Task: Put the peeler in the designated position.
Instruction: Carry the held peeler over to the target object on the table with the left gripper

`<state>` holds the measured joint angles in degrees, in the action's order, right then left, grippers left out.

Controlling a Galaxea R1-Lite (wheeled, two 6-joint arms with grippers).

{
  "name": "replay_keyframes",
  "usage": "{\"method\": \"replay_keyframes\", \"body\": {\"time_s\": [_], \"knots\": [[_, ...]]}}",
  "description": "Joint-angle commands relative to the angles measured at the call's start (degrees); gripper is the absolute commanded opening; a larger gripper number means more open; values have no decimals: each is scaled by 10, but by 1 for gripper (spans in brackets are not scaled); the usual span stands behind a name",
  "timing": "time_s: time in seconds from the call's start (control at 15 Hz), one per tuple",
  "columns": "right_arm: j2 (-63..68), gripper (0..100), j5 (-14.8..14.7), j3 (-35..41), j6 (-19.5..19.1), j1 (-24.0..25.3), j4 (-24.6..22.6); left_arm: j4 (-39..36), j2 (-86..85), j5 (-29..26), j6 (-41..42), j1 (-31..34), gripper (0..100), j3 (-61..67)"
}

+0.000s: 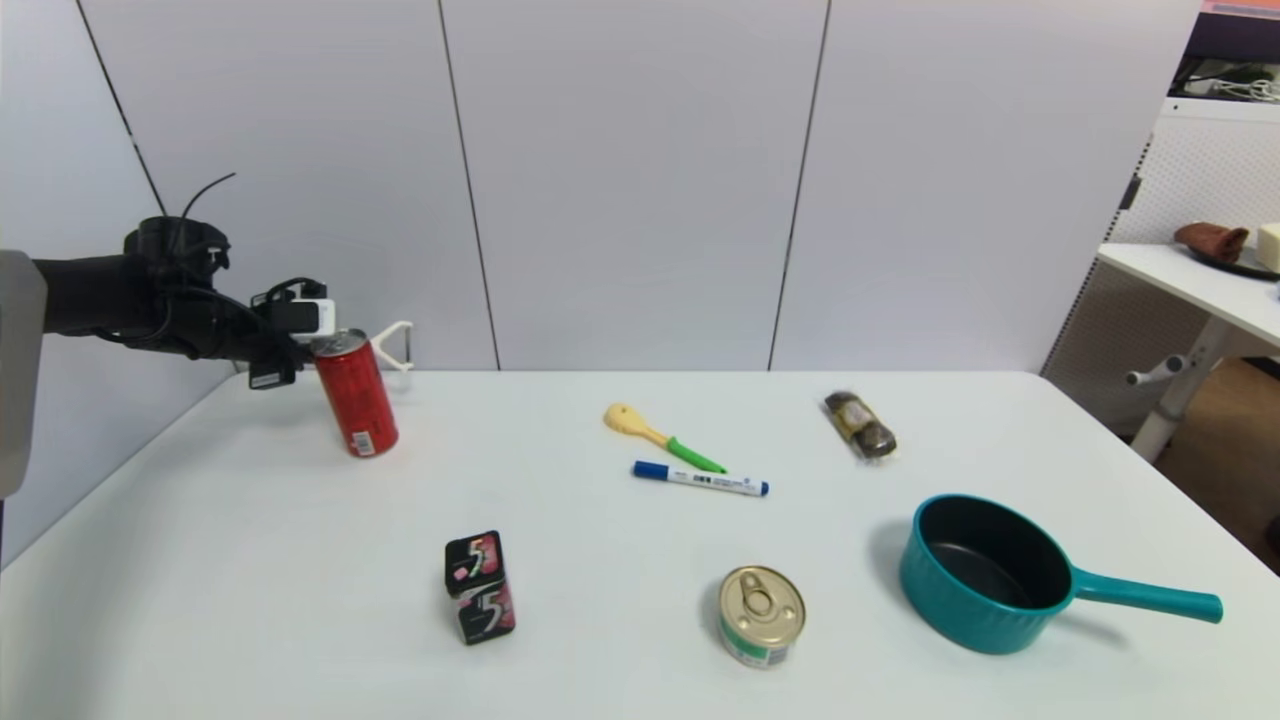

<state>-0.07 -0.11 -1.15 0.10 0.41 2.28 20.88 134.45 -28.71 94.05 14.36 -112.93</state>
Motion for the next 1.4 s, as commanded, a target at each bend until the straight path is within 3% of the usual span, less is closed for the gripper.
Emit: {"method": "replay_keyframes", "body": {"time_s": [0.07,1.4], "knots": [[0,100,0,0,0,0,0,2,29,-4,6,-8,0,0],[0,100,0,0,0,0,0,-2,-16,-2,-26,-5,0,-5]]}}
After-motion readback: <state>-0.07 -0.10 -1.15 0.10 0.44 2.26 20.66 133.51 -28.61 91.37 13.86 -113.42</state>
